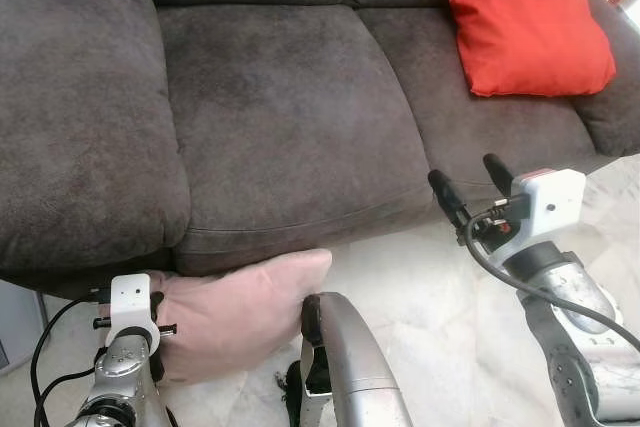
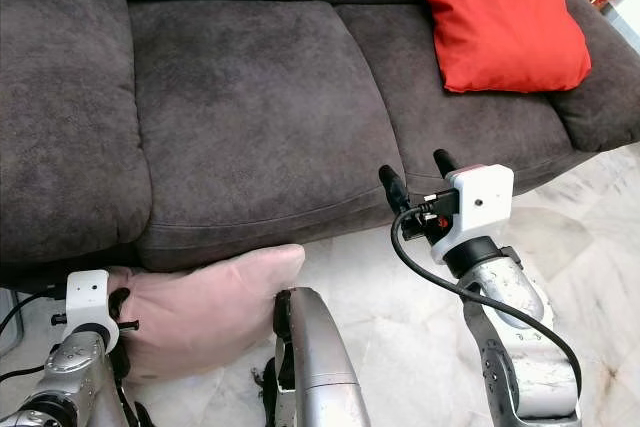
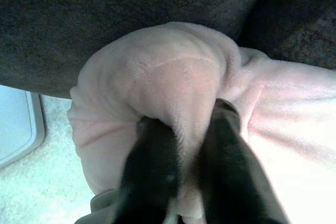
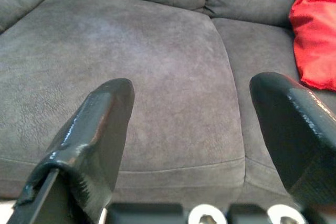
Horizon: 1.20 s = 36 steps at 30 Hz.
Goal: Move the pillow to the sofa from floor
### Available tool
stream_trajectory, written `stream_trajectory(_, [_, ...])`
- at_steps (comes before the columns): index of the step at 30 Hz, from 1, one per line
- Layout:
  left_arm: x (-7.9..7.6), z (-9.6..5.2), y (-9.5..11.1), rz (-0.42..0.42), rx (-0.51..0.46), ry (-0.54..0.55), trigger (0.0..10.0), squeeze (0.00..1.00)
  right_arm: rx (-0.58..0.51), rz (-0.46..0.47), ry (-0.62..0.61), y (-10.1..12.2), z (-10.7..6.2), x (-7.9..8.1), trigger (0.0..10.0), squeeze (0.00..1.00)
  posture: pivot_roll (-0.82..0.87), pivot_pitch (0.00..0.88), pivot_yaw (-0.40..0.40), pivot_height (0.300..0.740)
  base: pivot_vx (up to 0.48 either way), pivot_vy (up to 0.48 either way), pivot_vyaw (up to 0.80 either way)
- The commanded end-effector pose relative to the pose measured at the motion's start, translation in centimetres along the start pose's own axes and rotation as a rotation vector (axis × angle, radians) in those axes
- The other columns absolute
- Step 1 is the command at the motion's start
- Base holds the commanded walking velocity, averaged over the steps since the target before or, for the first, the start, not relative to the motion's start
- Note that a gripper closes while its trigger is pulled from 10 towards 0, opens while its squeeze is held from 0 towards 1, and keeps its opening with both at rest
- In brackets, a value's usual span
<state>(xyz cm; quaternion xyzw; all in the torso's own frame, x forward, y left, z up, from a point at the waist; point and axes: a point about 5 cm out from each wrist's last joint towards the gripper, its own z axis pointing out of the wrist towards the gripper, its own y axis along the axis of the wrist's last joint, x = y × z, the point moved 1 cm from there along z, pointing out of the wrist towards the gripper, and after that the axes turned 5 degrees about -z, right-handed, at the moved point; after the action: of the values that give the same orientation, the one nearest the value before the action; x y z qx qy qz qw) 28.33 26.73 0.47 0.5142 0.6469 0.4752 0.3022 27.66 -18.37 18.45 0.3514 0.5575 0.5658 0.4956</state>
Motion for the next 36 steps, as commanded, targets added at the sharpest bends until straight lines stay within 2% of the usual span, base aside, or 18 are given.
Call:
stream_trajectory(1, [-0.1, -0.5, -1.4, 0.008, 0.060, -0.003, 0.0, 0.00, 0.013, -0.003, -0.019, -0.4, -0.2, -0.3, 10.0, 0.00, -0.08, 0.262, -0.310, 0.538, 0.000, 0.000, 0.00])
stream_trajectory(18, [-0.7, -0.5, -1.5, -0.003, 0.056, -0.028, 0.0, 0.00, 0.010, 0.012, -0.035, -0.8, -0.1, 0.2, 10.0, 0.00, -0.06, 0.255, -0.280, 0.538, 0.000, 0.000, 0.00])
stream_trajectory(22, [-0.8, -0.5, -1.2, 0.017, 0.035, -0.020, 0.0, 0.00, 0.011, 0.016, -0.039, -1.0, -0.2, 0.2, 10.0, 0.00, -0.06, 0.252, -0.277, 0.538, 0.000, 0.000, 0.00])
stream_trajectory(23, [-0.7, -0.4, -1.1, 0.023, 0.027, -0.010, 2.5, 0.00, 0.011, 0.016, -0.039, -1.0, -0.2, 0.2, 10.0, 0.00, -0.06, 0.250, -0.274, 0.538, 0.000, 0.000, 0.00])
stream_trajectory(24, [-0.9, -0.4, -0.8, 0.003, 0.013, -0.012, 10.0, 0.00, 0.009, 0.017, -0.041, -1.0, -0.1, 0.2, 10.0, 0.00, -0.06, 0.250, -0.274, 0.538, 0.000, 0.000, 0.00])
stream_trajectory(27, [-1.2, -0.4, -0.6, -0.008, -0.004, -0.024, 10.0, 0.00, 0.008, 0.018, -0.043, -1.0, 0.0, 0.2, 10.0, 0.00, -0.06, 0.248, -0.272, 0.538, 0.000, 0.000, 0.00])
stream_trajectory(36, [-3.1, -0.6, -1.0, 0.027, 0.001, -0.093, 10.0, 0.00, 0.007, 0.028, -0.045, -1.4, 0.2, 0.6, 10.0, 0.00, -0.04, 0.244, -0.259, 0.538, -0.086, 0.000, 0.00])
